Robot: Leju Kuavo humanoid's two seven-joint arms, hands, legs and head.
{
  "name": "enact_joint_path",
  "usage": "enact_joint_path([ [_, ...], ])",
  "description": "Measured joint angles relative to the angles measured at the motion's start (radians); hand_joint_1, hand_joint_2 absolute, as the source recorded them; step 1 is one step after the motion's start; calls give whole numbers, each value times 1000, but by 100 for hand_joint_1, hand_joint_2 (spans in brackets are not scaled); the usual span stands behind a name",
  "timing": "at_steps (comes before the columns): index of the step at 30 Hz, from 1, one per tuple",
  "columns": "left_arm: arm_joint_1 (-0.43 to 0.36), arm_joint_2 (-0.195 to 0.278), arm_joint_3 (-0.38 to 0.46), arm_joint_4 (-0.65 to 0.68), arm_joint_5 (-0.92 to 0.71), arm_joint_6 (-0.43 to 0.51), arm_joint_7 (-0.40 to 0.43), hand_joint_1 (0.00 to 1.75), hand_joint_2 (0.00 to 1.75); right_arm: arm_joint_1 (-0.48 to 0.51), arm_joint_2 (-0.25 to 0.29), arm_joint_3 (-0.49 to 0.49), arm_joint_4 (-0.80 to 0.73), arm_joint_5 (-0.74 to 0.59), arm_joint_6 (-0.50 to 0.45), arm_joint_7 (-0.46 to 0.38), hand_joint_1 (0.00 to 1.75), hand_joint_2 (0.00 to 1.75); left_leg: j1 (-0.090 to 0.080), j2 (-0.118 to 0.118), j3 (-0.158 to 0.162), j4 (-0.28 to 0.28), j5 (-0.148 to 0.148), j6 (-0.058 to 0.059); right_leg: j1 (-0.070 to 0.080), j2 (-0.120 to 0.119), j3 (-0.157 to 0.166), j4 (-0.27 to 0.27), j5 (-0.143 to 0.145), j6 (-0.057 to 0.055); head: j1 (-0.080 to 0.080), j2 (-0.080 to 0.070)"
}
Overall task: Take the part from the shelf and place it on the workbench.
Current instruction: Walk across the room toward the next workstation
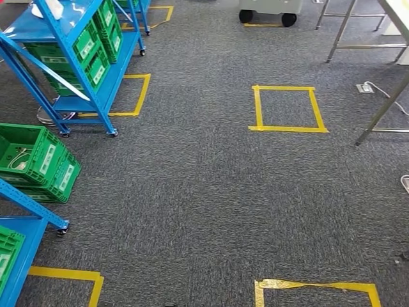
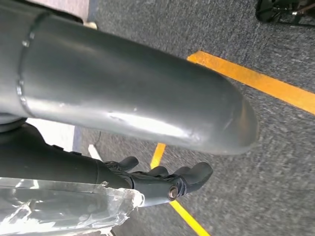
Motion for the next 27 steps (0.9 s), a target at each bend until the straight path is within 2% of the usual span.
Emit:
enact_joint_path([
  [1,1,0,0,0,0,0,0,0,0,-1,0,0,0,0,0,0,0,0,0,3,16,-26,22,1,0,-13,1,0,0,0,0,0],
  [2,2,0,0,0,0,0,0,0,0,-2,0,0,0,0,0,0,0,0,-1,15,51,-87,55,3,0,-26,2,0,-1,1,0,0],
  [4,0,1,0,0,-2,0,0,0,0,-3,0,-1,0,1,1,0,0,0,-6,67,128,-227,104,10,5,-47,5,2,-5,6,-1,0],
  [5,-3,1,0,0,-4,0,0,0,0,-3,0,-1,0,2,4,0,0,0,-8,85,150,-272,114,16,8,-57,6,2,-8,10,0,0],
  [6,-5,1,0,0,-6,0,0,0,0,-4,0,-1,0,3,6,0,0,0,-11,93,158,-291,115,21,12,-68,8,1,-10,14,1,0],
  [8,-4,2,0,0,-10,0,2,0,0,-7,0,-1,0,6,9,1,0,0,-12,67,156,-298,118,34,11,-85,13,-1,-13,24,1,0],
  [9,-2,2,0,0,-10,0,4,0,0,-8,0,-1,0,8,8,2,0,0,-10,56,156,-300,120,40,9,-72,12,6,-20,29,2,0],
  [10,-2,2,0,0,-11,0,5,0,0,-8,0,-1,-1,9,5,4,0,0,-8,44,156,-302,123,47,7,-47,3,30,-37,35,4,0],
  [12,-4,3,1,0,-11,-1,6,0,0,-7,0,-1,-1,12,-2,12,0,0,-5,20,155,-304,127,57,4,15,-48,146,-100,41,11,0],
  [13,-5,3,1,0,-11,-1,7,0,0,-5,0,-1,-1,13,-5,16,0,0,-5,5,153,-304,128,60,4,31,-82,219,-131,41,12,0],
  [14,-5,3,1,0,-11,-2,9,0,0,-4,1,-1,0,14,-8,19,0,0,-5,-9,152,-303,128,61,4,37,-111,276,-150,41,13,0],
  [15,-4,3,1,0,-10,-2,10,0,0,-3,1,-1,0,14,-9,21,0,0,-6,-24,152,-303,129,61,4,38,-124,297,-149,41,14,0],
  [16,-3,4,1,0,-9,-3,12,0,0,-2,1,-1,0,15,-10,23,0,0,-5,-40,153,-303,130,60,3,41,-118,277,-127,40,13,0],
  [17,-2,4,1,0,-9,-4,12,0,0,-3,1,-1,0,16,-11,23,0,0,-4,-55,153,-302,131,58,1,49,-93,218,-89,39,14,0],
  [19,-3,5,1,0,-7,-5,13,0,0,-4,2,-1,0,17,-11,23,0,0,-4,-85,151,-299,132,51,-7,96,-28,74,-28,38,13,0],
  [20,-4,5,1,0,-7,-5,13,0,0,-4,3,-1,0,18,-11,23,0,0,-4,-97,149,-298,134,46,-9,116,-8,27,-15,37,13,0],
  [21,-4,5,1,0,-7,-6,13,0,0,-5,4,-1,0,18,-12,23,0,0,-3,-107,145,-298,136,40,-10,128,2,7,-15,35,13,0],
  [23,0,6,1,0,-5,-6,14,0,0,-7,6,-1,0,18,-13,23,0,0,1,-126,139,-301,143,26,-6,113,7,2,-12,23,12,0],
  [24,2,6,1,0,-5,-6,14,0,0,-7,7,-1,0,19,-14,23,0,0,1,-117,134,-298,141,21,-5,101,10,0,-8,15,12,0],
  [25,3,7,1,0,-4,-6,14,0,0,-7,8,-1,0,19,-14,22,0,0,1,-95,124,-280,128,16,-5,88,11,-3,-5,8,9,0],
  [27,0,7,1,0,-4,-6,15,0,0,-4,9,-1,0,19,-14,22,0,0,-2,-33,78,-184,70,9,-3,58,11,-6,-2,0,2,0],
])
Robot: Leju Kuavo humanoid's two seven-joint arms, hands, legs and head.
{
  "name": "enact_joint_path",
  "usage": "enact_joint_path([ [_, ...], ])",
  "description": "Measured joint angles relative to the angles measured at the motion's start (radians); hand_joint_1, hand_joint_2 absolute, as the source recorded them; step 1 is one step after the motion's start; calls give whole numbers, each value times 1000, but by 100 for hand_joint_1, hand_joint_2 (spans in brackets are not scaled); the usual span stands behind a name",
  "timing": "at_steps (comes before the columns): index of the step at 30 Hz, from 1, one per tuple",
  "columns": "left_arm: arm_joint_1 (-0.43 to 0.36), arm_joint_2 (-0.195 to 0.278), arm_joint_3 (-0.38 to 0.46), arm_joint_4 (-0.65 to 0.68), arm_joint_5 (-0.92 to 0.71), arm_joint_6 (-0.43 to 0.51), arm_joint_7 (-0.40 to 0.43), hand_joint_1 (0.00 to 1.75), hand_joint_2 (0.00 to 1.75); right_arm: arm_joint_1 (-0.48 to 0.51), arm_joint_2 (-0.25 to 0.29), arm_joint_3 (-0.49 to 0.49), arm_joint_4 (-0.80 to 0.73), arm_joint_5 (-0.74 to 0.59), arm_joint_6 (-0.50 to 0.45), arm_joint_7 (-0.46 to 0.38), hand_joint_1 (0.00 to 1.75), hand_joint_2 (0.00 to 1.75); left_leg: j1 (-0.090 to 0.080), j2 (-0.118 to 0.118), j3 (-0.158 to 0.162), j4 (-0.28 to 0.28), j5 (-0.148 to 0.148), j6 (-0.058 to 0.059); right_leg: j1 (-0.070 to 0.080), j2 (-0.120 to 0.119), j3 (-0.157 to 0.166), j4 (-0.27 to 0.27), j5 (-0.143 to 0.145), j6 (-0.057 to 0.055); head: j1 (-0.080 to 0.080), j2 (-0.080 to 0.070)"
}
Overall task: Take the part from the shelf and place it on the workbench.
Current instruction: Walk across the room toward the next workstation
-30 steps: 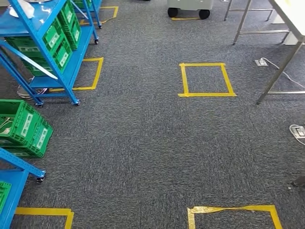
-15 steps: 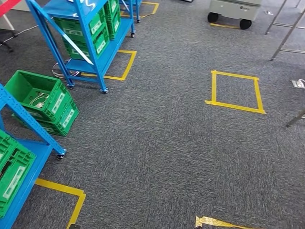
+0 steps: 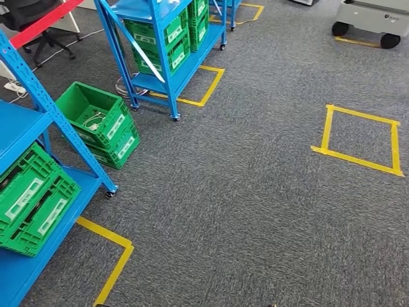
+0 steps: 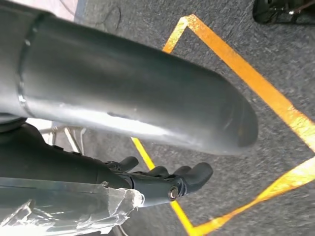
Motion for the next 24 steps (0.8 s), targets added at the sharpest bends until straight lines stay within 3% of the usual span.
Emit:
enact_joint_path([
  [2,-3,-1,0,0,0,0,0,0,0,3,0,0,0,0,-1,0,0,0,1,28,-63,133,-58,-5,3,-33,-1,0,-1,-4,-2,0],
  [3,-2,-2,0,0,1,0,0,0,0,3,0,0,0,0,-1,0,0,0,2,31,-79,169,-65,-6,4,-49,-1,0,-2,-5,-3,0],
  [4,-1,-2,0,0,1,-1,0,0,0,2,0,0,0,0,-1,0,0,0,2,34,-76,166,-52,-7,4,-63,-1,0,-3,-5,-3,0],
  [5,0,-2,0,0,2,-1,0,0,0,1,1,0,0,0,-2,0,0,0,2,39,-52,123,-24,-6,4,-76,1,0,-5,-4,-3,0],
  [7,0,-2,1,0,2,-1,0,0,0,-1,1,0,0,0,-2,0,0,0,-2,78,26,-17,36,-1,7,-99,6,1,-10,1,-3,0],
  [8,-2,-1,1,0,2,-1,0,0,0,-1,1,0,0,0,-2,0,0,0,-5,96,55,-72,52,4,10,-110,6,2,-14,6,-3,0],
  [9,-4,-1,1,0,2,-1,0,0,0,-1,1,0,0,0,-2,0,0,0,-8,109,71,-105,56,9,13,-120,7,2,-18,11,-2,0],
  [11,-4,-1,1,0,2,-2,0,0,0,-4,1,0,0,0,-3,0,0,0,-10,95,74,-118,54,22,16,-140,15,-3,-22,20,-1,0],
  [12,-2,0,1,0,3,-2,0,0,0,-6,1,0,0,0,-3,0,0,0,-8,85,76,-121,56,27,15,-135,20,-2,-25,25,0,0],
  [14,-1,0,1,0,5,-3,0,0,0,-7,1,0,-1,0,-3,0,0,0,-3,63,79,-126,60,40,10,-83,3,45,-56,36,4,0],
  [16,-3,-1,2,0,9,-4,0,0,0,-4,1,0,-1,0,-2,0,0,0,0,39,79,-127,62,47,6,-30,-59,173,-119,41,11,0],
  [18,-4,-1,2,0,15,-5,0,0,0,-1,1,-1,-1,0,6,-4,0,0,0,11,79,-127,62,49,6,-21,-121,284,-152,43,12,0],
  [19,-3,-1,2,0,17,-6,0,0,0,1,0,-2,-1,0,12,-8,0,0,0,-4,79,-126,62,48,6,-20,-128,286,-138,43,12,0],
  [21,-3,-2,3,0,20,-6,0,0,0,1,-2,-3,-1,0,21,-15,0,0,2,-35,81,-125,62,46,1,-3,-88,178,-63,43,12,0],
  [22,-3,-3,3,0,20,-6,0,0,0,1,-3,-3,-1,0,23,-18,0,0,2,-49,81,-123,61,43,-3,22,-56,106,-32,43,12,0],
  [24,-4,-4,3,0,19,-6,0,0,0,0,-4,-4,0,0,25,-20,0,0,2,-73,76,-118,62,32,-8,60,-16,19,-5,39,12,0],
])
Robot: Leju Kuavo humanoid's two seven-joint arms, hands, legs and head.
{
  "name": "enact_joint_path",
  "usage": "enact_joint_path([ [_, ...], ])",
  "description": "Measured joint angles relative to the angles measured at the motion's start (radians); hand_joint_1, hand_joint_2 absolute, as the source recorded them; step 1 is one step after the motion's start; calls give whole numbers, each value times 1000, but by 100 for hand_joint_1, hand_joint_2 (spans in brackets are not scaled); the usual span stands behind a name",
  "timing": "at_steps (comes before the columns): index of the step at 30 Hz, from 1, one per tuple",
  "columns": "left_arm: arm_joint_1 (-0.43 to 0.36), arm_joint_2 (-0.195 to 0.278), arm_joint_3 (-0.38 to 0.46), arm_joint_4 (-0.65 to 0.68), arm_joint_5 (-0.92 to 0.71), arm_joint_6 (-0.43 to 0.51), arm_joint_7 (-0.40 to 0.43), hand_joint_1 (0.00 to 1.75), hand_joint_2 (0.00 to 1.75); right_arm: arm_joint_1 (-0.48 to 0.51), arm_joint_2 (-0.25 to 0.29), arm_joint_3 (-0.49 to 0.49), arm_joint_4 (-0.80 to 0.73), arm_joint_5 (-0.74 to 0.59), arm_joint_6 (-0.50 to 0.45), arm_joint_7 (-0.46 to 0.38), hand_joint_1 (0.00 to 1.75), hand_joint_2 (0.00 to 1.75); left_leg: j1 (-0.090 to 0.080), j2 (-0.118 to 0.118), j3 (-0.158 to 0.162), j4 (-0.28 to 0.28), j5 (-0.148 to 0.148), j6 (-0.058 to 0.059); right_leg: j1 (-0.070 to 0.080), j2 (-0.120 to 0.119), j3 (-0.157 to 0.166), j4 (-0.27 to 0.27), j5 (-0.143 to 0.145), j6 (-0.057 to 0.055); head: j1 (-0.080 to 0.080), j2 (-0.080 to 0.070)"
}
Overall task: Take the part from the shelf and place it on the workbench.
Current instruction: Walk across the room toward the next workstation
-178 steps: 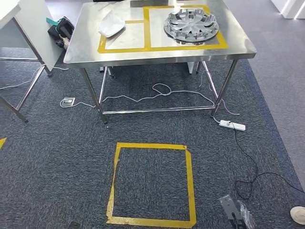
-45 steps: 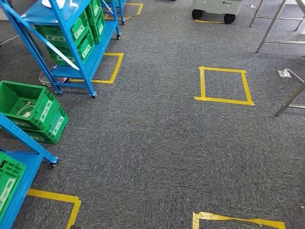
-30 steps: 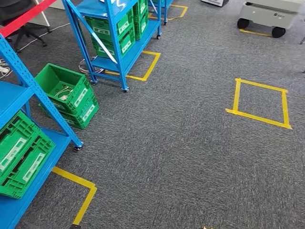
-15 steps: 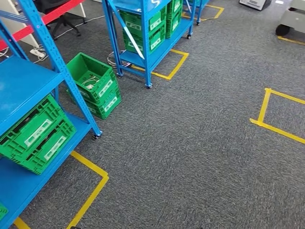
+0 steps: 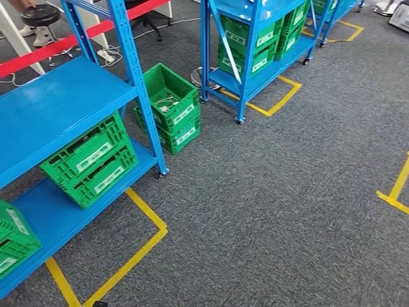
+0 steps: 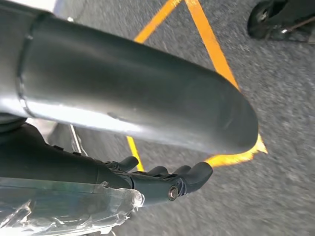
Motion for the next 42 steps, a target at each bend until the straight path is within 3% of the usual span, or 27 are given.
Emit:
enact_joint_path([
  [1,1,0,0,0,0,0,0,0,0,-1,0,0,0,0,1,0,0,0,1,-10,-4,0,3,-7,1,6,5,-8,-3,-5,-1,0],
  [3,6,0,0,0,-1,0,0,0,0,-4,-2,0,0,0,0,-1,0,0,6,-19,-10,-3,7,-20,5,-16,9,-11,4,-19,-1,0],
  [5,7,1,1,0,-1,0,0,0,0,-3,-4,-1,0,0,0,-1,0,0,4,27,-27,30,-16,-30,5,-41,10,-17,9,-32,-7,0],
  [7,3,1,1,0,-2,0,0,0,0,1,-5,-1,0,0,0,-1,0,0,1,88,-79,140,-78,-37,7,-71,10,-20,10,-40,-13,0],
  [9,1,-1,1,0,-2,-1,0,0,0,4,-5,-1,0,0,0,-1,0,0,2,105,-137,263,-126,-41,10,-105,9,-20,8,-44,-14,0],
  [10,2,-1,1,0,-2,-1,0,0,0,4,-5,-1,0,0,0,-1,0,0,2,106,-145,283,-124,-41,11,-120,9,-20,7,-44,-14,0],
  [11,4,-2,1,0,-3,-1,0,0,0,3,-5,-1,0,0,0,-1,0,0,2,109,-133,263,-103,-40,11,-134,10,-20,6,-44,-14,0],
  [12,5,-2,1,0,-4,-1,0,0,0,1,-5,-1,0,0,0,-1,0,0,1,119,-101,205,-70,-38,11,-147,13,-20,5,-43,-14,0],
  [14,3,-2,1,0,-5,-1,0,0,0,0,-5,-1,0,0,0,-2,0,0,-5,177,-25,65,-17,-30,15,-170,18,-19,0,-36,-15,0],
  [16,-2,-2,1,0,-7,-1,0,0,0,-1,-6,-1,0,0,0,-3,0,0,-13,211,7,-1,-7,-19,22,-192,24,-20,-7,-27,-13,0],
  [18,-1,-1,1,0,-8,-1,0,0,0,-3,-6,-1,0,0,0,-4,0,0,-12,185,5,-7,-7,-9,23,-212,31,-24,-12,-18,-12,0],
  [20,1,-1,1,0,-8,-1,0,0,0,-4,-6,-1,0,1,0,-5,0,0,-6,158,7,-11,-3,3,19,-173,23,3,-34,-7,-9,0],
  [22,-1,-1,1,0,-8,-1,0,0,0,-2,-6,-1,0,1,0,-5,0,0,-2,131,7,-13,1,13,16,-105,-26,112,-92,1,-3,0],
  [24,-2,-2,2,0,-8,-1,0,0,0,1,-6,-1,0,1,0,-5,0,0,-2,101,6,-13,2,17,15,-82,-94,245,-144,3,-1,0],
  [25,-1,-2,2,0,-8,-1,0,0,0,2,-6,-1,0,1,0,-5,0,0,-2,85,6,-12,2,17,14,-81,-113,273,-144,4,0,0],
  [26,0,-1,2,0,-8,-1,0,0,0,2,-6,-1,0,1,0,-5,0,0,-2,69,7,-12,2,17,14,-79,-113,261,-123,3,0,0],
  [27,1,-1,2,0,-8,-1,0,0,0,2,-6,-1,0,1,0,-5,0,0,-1,53,9,-12,2,16,12,-73,-94,209,-85,3,0,0],
  [29,0,-1,2,0,-8,-1,0,0,0,1,-6,-1,0,1,0,-5,0,0,0,22,9,-8,1,8,4,-29,-33,65,-16,3,0,0],
  [31,0,-1,2,0,-8,-1,0,0,0,-1,-6,-1,1,2,1,-5,0,0,0,-1,3,-6,2,-4,-1,5,1,-9,4,-3,0,0],
  [33,3,0,2,0,-8,-1,0,0,0,-3,-6,-1,1,2,0,-5,0,0,3,-18,-4,-8,7,-17,2,-8,6,-13,4,-16,-1,0],
  [34,6,0,2,0,-8,0,0,0,0,-4,-6,-1,1,3,0,-4,0,0,3,-7,-7,-5,6,-23,3,-19,8,-15,6,-24,-1,0],
  [36,6,1,2,0,-8,0,1,0,0,-2,-6,-1,1,4,1,-5,0,0,0,50,-33,45,-28,-33,2,-46,9,-20,10,-37,-9,0],
  [37,4,1,2,0,-8,0,1,0,0,0,-6,-1,1,4,1,-6,0,0,-1,83,-59,101,-59,-37,4,-60,10,-21,10,-41,-13,0],
  [39,1,-1,2,0,-8,0,2,0,0,3,-6,-1,1,4,1,-6,0,0,1,106,-126,237,-119,-41,6,-93,10,-21,8,-45,-16,0],
  [40,1,-1,2,0,-8,0,2,0,0,3,-7,-2,1,4,1,-6,0,0,2,107,-146,279,-128,-42,7,-108,10,-21,6,-47,-16,0],
  [41,3,-2,2,0,-8,0,2,0,0,2,-7,-2,1,4,1,-6,0,0,2,108,-148,284,-118,-42,7,-122,12,-21,5,-47,-16,0],
  [42,4,-1,2,0,-8,0,3,0,0,1,-7,-2,1,4,1,-6,0,0,2,112,-129,248,-90,-41,7,-135,14,-21,3,-46,-16,0],
])
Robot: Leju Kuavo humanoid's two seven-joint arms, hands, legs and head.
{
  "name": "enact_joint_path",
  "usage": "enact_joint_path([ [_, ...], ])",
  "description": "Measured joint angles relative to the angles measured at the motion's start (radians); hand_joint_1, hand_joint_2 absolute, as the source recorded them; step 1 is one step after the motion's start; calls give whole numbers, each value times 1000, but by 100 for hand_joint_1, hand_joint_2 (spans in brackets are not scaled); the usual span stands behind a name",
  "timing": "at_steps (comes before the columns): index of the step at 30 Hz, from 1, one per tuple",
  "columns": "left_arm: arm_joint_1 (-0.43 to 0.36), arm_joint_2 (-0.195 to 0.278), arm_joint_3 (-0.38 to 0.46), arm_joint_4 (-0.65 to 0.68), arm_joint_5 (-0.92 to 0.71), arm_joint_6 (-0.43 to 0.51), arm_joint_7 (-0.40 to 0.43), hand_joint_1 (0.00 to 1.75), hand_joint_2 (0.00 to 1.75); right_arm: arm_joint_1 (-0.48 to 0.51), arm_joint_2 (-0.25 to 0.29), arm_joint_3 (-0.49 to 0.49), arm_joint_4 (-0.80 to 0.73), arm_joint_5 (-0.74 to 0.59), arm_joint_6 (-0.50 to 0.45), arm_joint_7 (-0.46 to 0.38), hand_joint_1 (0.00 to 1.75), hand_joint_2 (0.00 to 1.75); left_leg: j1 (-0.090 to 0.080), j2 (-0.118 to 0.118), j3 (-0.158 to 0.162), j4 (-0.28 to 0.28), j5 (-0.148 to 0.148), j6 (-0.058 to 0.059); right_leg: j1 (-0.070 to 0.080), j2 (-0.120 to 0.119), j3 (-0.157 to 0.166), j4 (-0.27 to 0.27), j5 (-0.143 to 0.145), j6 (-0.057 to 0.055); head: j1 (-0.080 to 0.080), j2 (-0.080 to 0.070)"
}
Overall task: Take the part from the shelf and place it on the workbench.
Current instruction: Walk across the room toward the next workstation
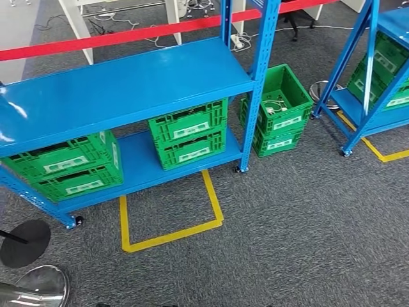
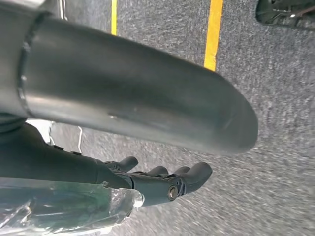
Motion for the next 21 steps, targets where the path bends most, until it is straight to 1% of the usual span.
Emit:
enact_joint_path([
  [1,1,0,0,0,0,0,0,0,0,-1,0,0,0,0,0,0,0,0,-1,14,35,-64,36,2,0,-12,4,0,-3,2,0,0],
  [2,0,0,0,0,0,0,0,0,0,-1,0,0,0,0,0,0,0,0,-4,46,73,-137,64,5,3,-23,8,1,-6,6,0,0],
  [3,-2,0,0,0,0,0,0,0,0,-1,0,0,0,1,-1,1,0,0,-7,73,104,-195,82,10,7,-33,10,1,-10,11,-1,0],
  [4,-4,0,0,0,0,0,0,0,0,-1,0,0,0,1,-4,2,0,0,-10,93,122,-232,89,16,11,-43,13,1,-15,16,0,0],
  [5,-6,0,0,0,0,0,1,0,0,-2,0,0,0,1,-7,5,0,0,-13,100,128,-247,88,22,15,-55,17,0,-18,20,1,0],
  [6,-6,0,0,0,0,0,1,0,0,-2,1,0,0,2,-12,7,0,0,-13,85,126,-249,88,29,16,-68,22,-2,-20,24,2,0],
  [7,-5,0,0,0,1,0,1,0,0,-3,1,0,0,2,-16,10,0,0,-11,71,126,-251,89,34,15,-73,26,-3,-24,29,2,0],
  [8,-3,1,0,0,2,1,1,0,0,-4,2,0,0,4,-19,12,0,0,-8,57,126,-252,91,39,13,-59,24,5,-33,34,4,0],
  [9,-3,1,0,0,2,1,1,0,0,-5,3,0,0,4,-22,14,0,0,-5,44,126,-254,93,45,11,-33,14,31,-50,39,7,0],
  [10,-4,2,0,0,3,2,1,0,0,-4,3,0,0,5,-23,15,0,0,-3,31,125,-254,94,51,8,2,-9,81,-79,43,10,0],
  [11,-5,2,0,0,3,2,1,0,0,-3,3,0,0,5,-24,15,0,0,-2,19,125,-254,95,54,7,33,-41,150,-112,45,13,0],
  [12,-6,2,0,0,3,2,1,0,0,-2,4,0,0,4,-24,15,0,0,-3,6,124,-254,95,57,7,47,-77,223,-142,46,14,0],
  [13,-6,2,0,0,3,3,1,0,0,-1,4,0,0,2,-23,12,0,0,-3,-7,124,-254,95,58,7,53,-107,277,-156,46,15,0],
  [14,-4,3,1,0,3,4,1,0,0,0,4,-2,0,-2,-22,9,0,0,-3,-18,125,-254,95,59,7,55,-123,295,-150,46,15,0],
  [15,-3,4,1,0,3,4,1,0,0,0,4,-4,1,-6,-21,7,0,0,-2,-27,127,-254,95,58,6,55,-118,271,-122,46,16,0],
  [16,-2,4,1,0,4,5,1,0,0,0,4,-6,1,-8,-19,5,0,0,-2,-35,129,-253,94,57,5,56,-96,212,-82,45,16,0],
  [17,-1,4,1,0,4,5,1,0,0,-2,4,-8,1,-10,-18,4,0,0,-2,-40,131,-252,93,54,2,59,-66,139,-44,45,16,0],
  [18,-1,5,1,0,4,5,2,0,0,-3,5,-10,1,-10,-18,4,0,0,-3,-45,131,-250,91,49,1,65,-40,75,-17,43,16,0],
  [19,-2,5,1,0,4,6,2,0,0,-4,6,-11,1,-10,-17,4,0,0,-5,-47,130,-247,89,44,-1,70,-21,34,-3,41,15,0],
  [20,-2,6,1,0,4,7,3,0,0,-4,7,-13,1,-10,-17,5,0,0,-7,-48,128,-245,89,46,-2,75,-14,15,0,40,14,0],
  [21,-2,7,1,0,5,8,4,0,0,-4,9,-14,1,-11,-17,5,0,0,-8,-49,126,-243,91,52,-2,77,-12,12,2,38,13,0],
])
